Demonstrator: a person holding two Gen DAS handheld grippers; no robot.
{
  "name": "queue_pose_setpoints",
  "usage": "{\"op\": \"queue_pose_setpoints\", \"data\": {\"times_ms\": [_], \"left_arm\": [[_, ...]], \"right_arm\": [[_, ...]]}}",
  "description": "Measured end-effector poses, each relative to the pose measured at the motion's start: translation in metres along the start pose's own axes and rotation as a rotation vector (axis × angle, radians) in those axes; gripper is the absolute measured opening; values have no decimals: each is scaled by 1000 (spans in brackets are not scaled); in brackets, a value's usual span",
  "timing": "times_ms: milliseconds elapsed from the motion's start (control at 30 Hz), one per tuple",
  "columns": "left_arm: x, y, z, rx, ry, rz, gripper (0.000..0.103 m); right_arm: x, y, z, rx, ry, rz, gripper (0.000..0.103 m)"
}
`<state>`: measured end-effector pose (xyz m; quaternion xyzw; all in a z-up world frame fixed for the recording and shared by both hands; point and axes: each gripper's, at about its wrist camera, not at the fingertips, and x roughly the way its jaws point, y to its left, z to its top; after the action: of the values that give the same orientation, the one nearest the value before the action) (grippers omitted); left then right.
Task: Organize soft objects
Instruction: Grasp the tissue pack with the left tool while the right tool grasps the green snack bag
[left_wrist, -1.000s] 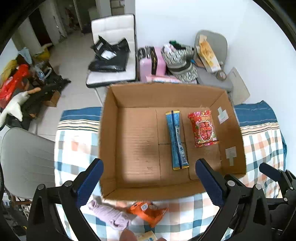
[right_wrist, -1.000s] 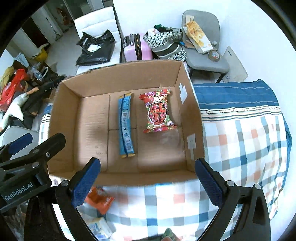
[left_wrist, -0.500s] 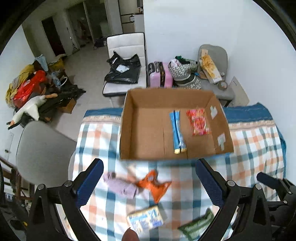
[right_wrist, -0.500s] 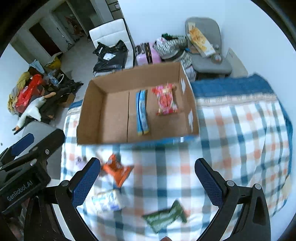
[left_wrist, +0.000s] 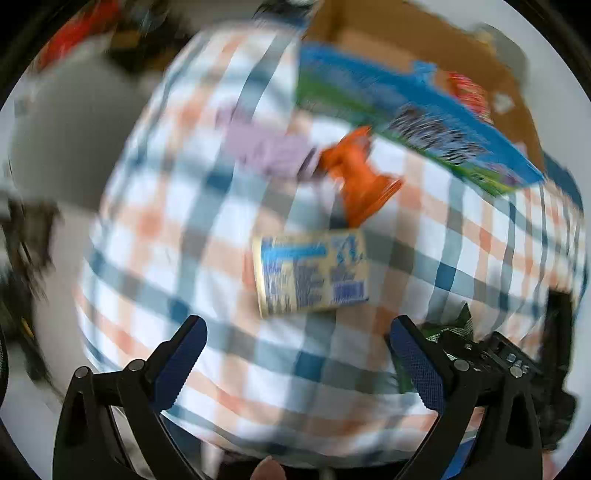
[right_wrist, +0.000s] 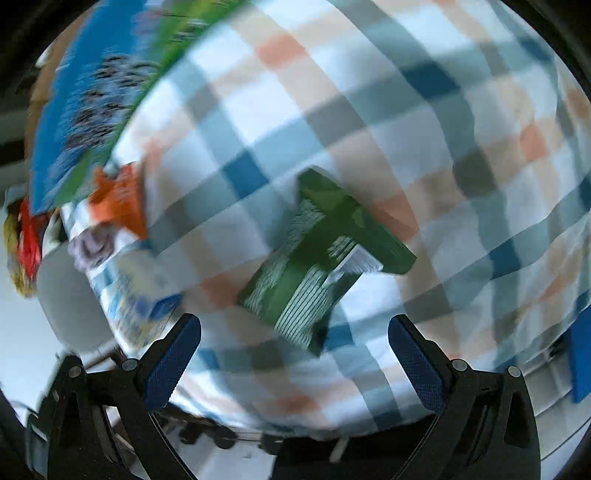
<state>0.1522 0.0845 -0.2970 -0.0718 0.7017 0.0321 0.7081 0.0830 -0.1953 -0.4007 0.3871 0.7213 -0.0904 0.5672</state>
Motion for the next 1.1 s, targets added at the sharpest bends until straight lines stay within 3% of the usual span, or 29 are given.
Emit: {"op": "queue_pose_setpoints", "data": {"times_ms": [33,133,300,400,533,633,733,833,1033,1100], "left_arm": [[9,10,0,-68,35,-42,102],[23,28,3,-223,97,-123,102],[48,51,19,-496,204,-247,102],[72,55,26,-599,286,-280,102],[101,52,25,-687,356,-256,102],[115,43,28,-707,365,-229,102],[117,33,31,-649,329,-196,97],[108,12,37,-472,277,-136,91],[96,-59,28,13,199,-2,87],[100,-72,24,80,188,30,87]], "right_arm": [[9,-4,2,27,13,14,101],[22,-5,5,62,34,53,80],[24,-2,12,70,9,9,53],[19,-1,18,61,7,-6,51],[12,7,28,39,-12,-21,51],[8,10,36,34,-6,-26,51],[6,5,41,9,12,-48,50],[4,14,41,-40,30,-75,48],[-9,37,39,-246,43,-190,45],[-11,46,39,-320,40,-237,45]]}}
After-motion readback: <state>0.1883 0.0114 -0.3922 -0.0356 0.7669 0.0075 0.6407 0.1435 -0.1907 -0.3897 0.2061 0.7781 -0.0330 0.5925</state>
